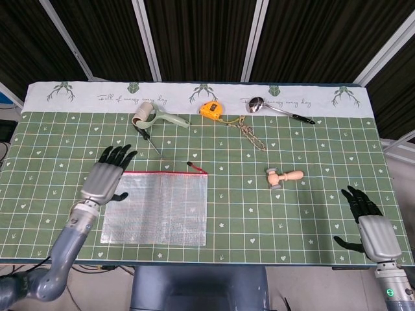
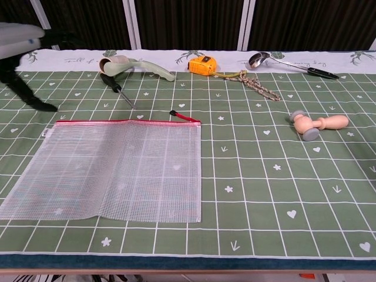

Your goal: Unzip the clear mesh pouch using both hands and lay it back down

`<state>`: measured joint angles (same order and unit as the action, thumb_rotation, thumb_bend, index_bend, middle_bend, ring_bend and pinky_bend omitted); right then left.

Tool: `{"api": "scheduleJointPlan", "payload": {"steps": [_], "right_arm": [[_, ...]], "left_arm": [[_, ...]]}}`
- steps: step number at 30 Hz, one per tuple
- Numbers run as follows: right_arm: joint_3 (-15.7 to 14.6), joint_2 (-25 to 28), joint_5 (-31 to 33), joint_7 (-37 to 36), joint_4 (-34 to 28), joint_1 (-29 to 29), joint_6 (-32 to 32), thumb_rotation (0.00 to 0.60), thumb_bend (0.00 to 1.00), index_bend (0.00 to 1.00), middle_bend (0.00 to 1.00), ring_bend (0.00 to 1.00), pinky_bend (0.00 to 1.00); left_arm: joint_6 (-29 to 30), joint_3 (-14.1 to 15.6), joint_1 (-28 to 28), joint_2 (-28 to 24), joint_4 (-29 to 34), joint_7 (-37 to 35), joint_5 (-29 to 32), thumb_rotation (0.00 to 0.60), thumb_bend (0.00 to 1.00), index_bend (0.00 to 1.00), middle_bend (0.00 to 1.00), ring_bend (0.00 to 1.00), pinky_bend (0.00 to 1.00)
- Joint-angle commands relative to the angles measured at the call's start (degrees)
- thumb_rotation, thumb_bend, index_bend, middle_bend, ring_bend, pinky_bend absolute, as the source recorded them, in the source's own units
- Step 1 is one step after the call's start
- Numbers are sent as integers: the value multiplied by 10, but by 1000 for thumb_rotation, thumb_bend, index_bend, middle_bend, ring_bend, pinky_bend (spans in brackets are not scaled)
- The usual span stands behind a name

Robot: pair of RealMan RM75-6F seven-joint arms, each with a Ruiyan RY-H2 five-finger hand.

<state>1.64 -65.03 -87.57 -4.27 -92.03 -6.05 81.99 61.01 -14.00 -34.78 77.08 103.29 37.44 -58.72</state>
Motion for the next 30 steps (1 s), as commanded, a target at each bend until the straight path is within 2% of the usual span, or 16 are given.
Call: {"api": "scheduleJointPlan", "payload": {"steps": [1, 9, 17, 30], "right_arm": [[2, 1, 7, -2, -2, 0, -4, 600, 127, 0, 0, 0, 182], [5, 3, 20, -7, -7, -1, -13, 600, 139, 0, 0, 0, 182], [6, 6, 27, -14, -10, -1, -19, 600, 142, 0, 0, 0, 182], [10, 10, 41, -23, -16, -1, -27, 600, 150, 0, 0, 0, 182]], "left_arm": [[-40, -33, -68, 55, -54, 56, 61, 600, 168, 149, 15, 0, 0], [-75, -48, -177, 163, -185, 136, 164, 600, 251, 285, 42, 0, 0], [-97, -47, -249, 251, -306, 162, 202, 600, 293, 343, 60, 0, 0], [-143, -47, -322, 355, -476, 163, 230, 600, 305, 402, 83, 0, 0]]}}
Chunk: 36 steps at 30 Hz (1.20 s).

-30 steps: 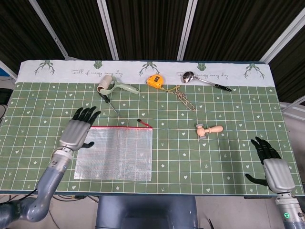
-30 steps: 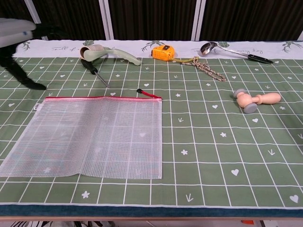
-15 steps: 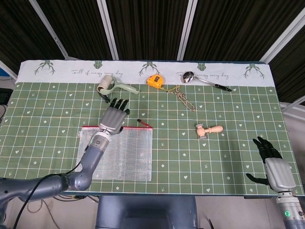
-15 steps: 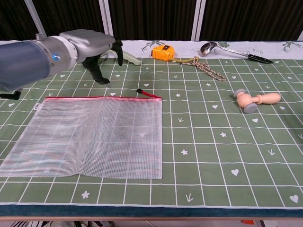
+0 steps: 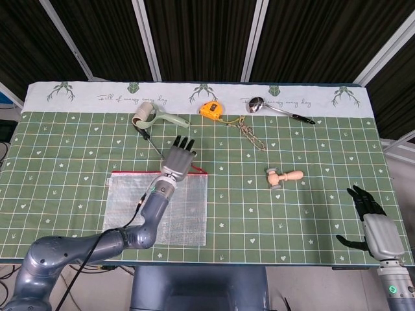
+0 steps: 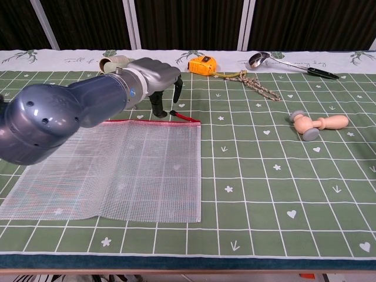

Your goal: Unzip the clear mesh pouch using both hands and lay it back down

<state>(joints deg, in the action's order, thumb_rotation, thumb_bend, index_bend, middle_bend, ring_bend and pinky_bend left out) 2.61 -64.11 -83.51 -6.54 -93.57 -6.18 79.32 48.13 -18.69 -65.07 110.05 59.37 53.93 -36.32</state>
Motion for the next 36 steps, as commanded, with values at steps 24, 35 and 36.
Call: {"api": "scheduleJointPlan", "payload": {"steps": [24, 35, 36], "right_arm": [[8, 3, 22, -6, -8, 1, -10, 600, 165, 0, 0, 0, 182], [9, 5, 27, -7, -12, 2, -12, 600, 168, 0, 0, 0, 182], [10, 5, 27, -6, -12, 2, -12, 600, 168, 0, 0, 0, 182]], "left_arm": [[-80, -5, -75, 121, -220, -49, -24, 600, 356, 478, 88, 0, 0], [-88, -8, -70, 125, -233, -54, -31, 600, 359, 530, 102, 0, 0], [-88, -8, -69, 125, -233, -56, -33, 600, 364, 541, 105, 0, 0]]}}
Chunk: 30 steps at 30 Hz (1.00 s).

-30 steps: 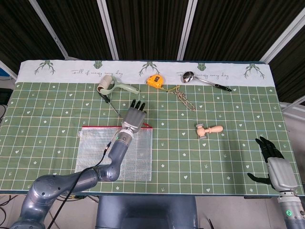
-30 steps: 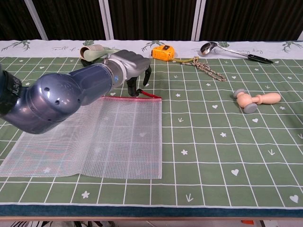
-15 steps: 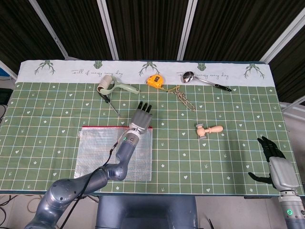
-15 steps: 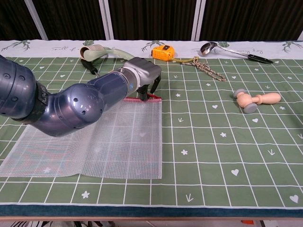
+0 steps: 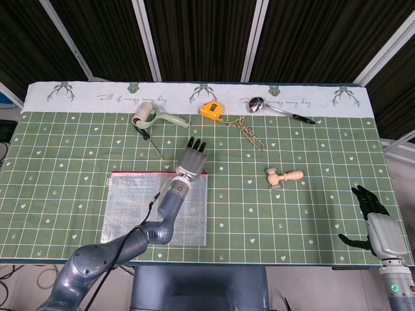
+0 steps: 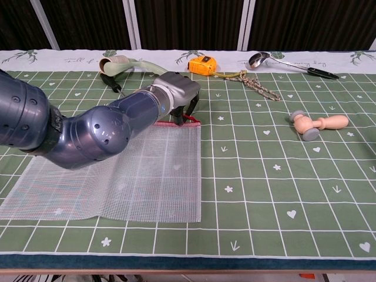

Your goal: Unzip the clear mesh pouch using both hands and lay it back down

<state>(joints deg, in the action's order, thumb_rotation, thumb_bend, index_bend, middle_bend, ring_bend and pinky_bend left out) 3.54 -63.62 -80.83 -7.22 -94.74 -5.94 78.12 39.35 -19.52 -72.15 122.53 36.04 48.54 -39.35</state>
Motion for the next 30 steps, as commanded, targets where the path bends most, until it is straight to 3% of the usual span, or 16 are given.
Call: {"api": "scheduleJointPlan", "payload": {"steps": [1, 13, 21, 30], "right_arm": [[0, 0, 1, 1, 0, 0, 0, 600, 168, 0, 0, 0, 182], [0, 1, 2, 1, -4, 0, -3, 600, 173, 0, 0, 0, 182], [-2, 10, 7, 2, -15, -3, -18, 600, 172, 0, 0, 0, 182], [4, 43, 57, 2, -84, -12, -59, 600, 191, 0, 0, 0, 182]], "left_arm": [[0, 1, 2, 0, 0, -3, -4, 600, 374, 549, 106, 0, 0], [9, -9, 3, -10, 20, -12, -15, 600, 427, 571, 112, 0, 0], [49, -36, -11, -68, 134, -7, -26, 600, 427, 576, 112, 0, 0], [88, -63, -30, -135, 271, 33, 16, 600, 427, 580, 112, 0, 0]]}}
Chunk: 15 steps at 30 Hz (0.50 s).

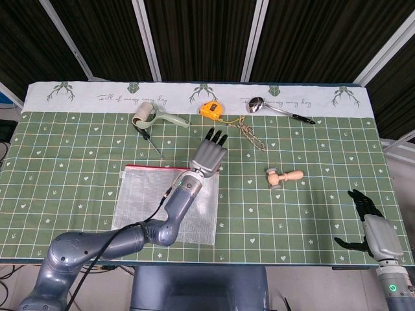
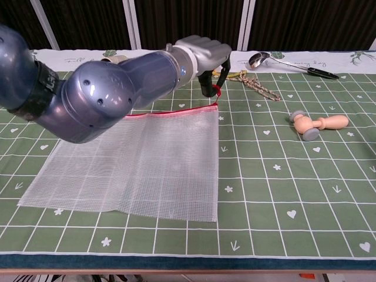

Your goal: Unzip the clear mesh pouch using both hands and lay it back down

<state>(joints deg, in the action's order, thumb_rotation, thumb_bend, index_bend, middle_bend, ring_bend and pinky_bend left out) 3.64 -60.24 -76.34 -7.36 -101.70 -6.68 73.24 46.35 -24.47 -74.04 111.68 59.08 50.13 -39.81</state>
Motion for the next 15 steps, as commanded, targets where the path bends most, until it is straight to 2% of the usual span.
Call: {"api": "scheduleJointPlan", "payload": {"steps": [1, 6, 12, 15], "right_arm": [[7, 13, 21, 2, -24, -7, -15, 600, 199, 0, 0, 0, 182], [34, 25, 82, -6, -74, -28, -49, 600, 225, 15, 0, 0, 182], [89, 42, 228, -19, -154, -79, -116, 600, 266, 155, 14, 0, 189], [114, 41, 294, -22, -172, -105, -134, 600, 286, 214, 40, 0, 210]], "left_arm": [[23, -16, -14, -32, 53, 20, 27, 600, 427, 582, 112, 0, 0], [36, -23, -29, -49, 87, 30, 52, 600, 427, 585, 113, 0, 0], [50, -27, -43, -62, 115, 31, 78, 600, 427, 587, 114, 0, 0], [55, -25, -48, -66, 123, 31, 84, 600, 427, 588, 115, 0, 0]]}}
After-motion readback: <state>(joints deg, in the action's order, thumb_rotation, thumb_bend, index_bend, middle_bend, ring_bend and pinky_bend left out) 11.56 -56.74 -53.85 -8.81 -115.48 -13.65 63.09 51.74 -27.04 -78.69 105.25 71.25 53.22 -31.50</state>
